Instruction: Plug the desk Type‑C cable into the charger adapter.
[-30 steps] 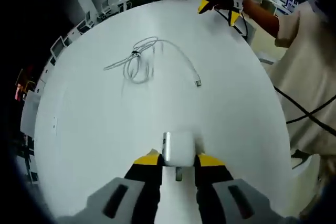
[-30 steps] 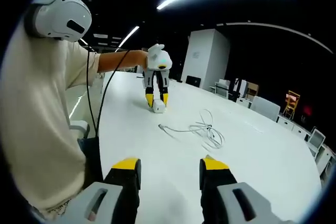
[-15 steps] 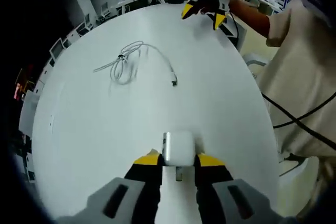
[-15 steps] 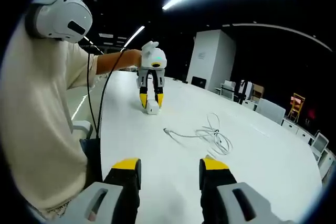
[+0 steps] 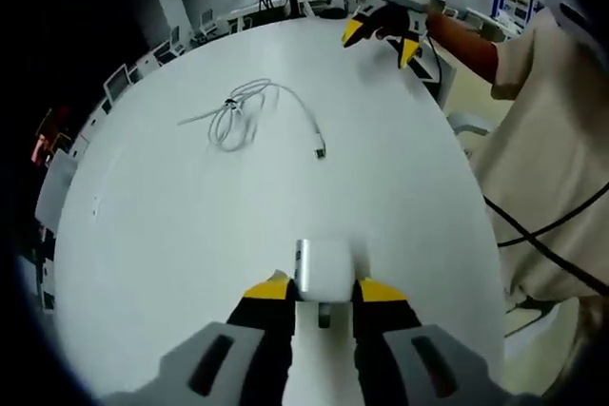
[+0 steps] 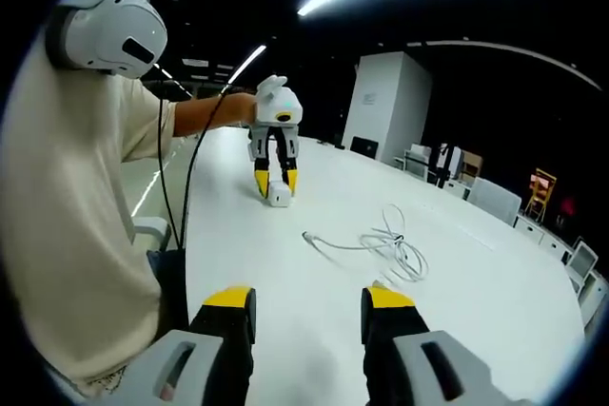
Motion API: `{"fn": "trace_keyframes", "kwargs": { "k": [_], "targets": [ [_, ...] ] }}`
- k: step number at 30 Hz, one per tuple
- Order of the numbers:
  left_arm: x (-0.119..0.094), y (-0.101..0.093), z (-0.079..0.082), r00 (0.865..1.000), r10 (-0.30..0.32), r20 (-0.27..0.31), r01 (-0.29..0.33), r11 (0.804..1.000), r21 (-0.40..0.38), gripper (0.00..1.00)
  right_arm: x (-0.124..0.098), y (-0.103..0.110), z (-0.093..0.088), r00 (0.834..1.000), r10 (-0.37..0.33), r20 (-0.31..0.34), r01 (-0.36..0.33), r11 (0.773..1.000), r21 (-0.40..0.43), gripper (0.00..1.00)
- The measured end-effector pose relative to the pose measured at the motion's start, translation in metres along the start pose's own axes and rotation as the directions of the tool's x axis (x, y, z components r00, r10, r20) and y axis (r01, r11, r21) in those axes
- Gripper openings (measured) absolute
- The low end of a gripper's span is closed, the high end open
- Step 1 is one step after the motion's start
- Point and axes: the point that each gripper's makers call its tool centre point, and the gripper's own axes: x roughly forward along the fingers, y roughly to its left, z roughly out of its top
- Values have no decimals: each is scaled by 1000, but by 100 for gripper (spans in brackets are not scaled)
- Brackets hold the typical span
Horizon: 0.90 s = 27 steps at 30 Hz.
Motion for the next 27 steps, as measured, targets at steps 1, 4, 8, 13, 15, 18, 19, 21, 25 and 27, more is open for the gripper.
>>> {"fn": "trace_keyframes", "kwargs": {
  "k": [1, 4, 8, 13, 15, 18, 19, 21, 25, 27],
  "targets": [
    [0, -2, 3, 1000, -5, 15, 5, 1000, 14, 23, 0, 0, -1, 1000, 0, -2, 0, 1000, -1, 46],
    [2, -12, 9, 999, -28, 30, 28, 1000, 9, 23, -2, 0, -1, 1000, -3, 1, 3, 1000, 0, 46],
    [2, -24, 18, 999, -20, 45, 19, 1000, 14, 23, -4, 2, 0, 1000, -4, 4, 4, 1000, -5, 46],
    [1, -22, 14, 999, -11, 42, 11, 1000, -9, 23, -4, 3, 2, 1000, -3, 8, 4, 1000, -9, 45],
    [5, -25, 12, 999, -7, 34, 8, 1000, -10, 24, -3, 4, 3, 1000, 0, 6, 0, 1000, -11, 45],
    [2, -25, 12, 999, -2, 48, 0, 999, 42, 24, -2, 6, 4, 1000, 8, 1, -8, 1000, -17, 45],
    [3, -29, 13, 999, 0, 46, -2, 999, 42, 24, -1, 6, 4, 1000, 9, 1, -9, 1000, -18, 45],
    [1, -29, 11, 999, -15, 48, 11, 997, 72, 25, -1, 6, 5, 1000, 11, -1, -11, 1000, -20, 45],
    [-1, -24, 7, 999, -15, 43, 12, 998, 64, 25, 0, 5, 9, 1000, 13, -2, -13, 1000, -27, 45],
    [-2, -22, 0, 999, -26, 28, 23, 995, 93, 26, 1, 6, 9, 1000, 21, -8, -21, 999, -31, 45]
  ]
}}
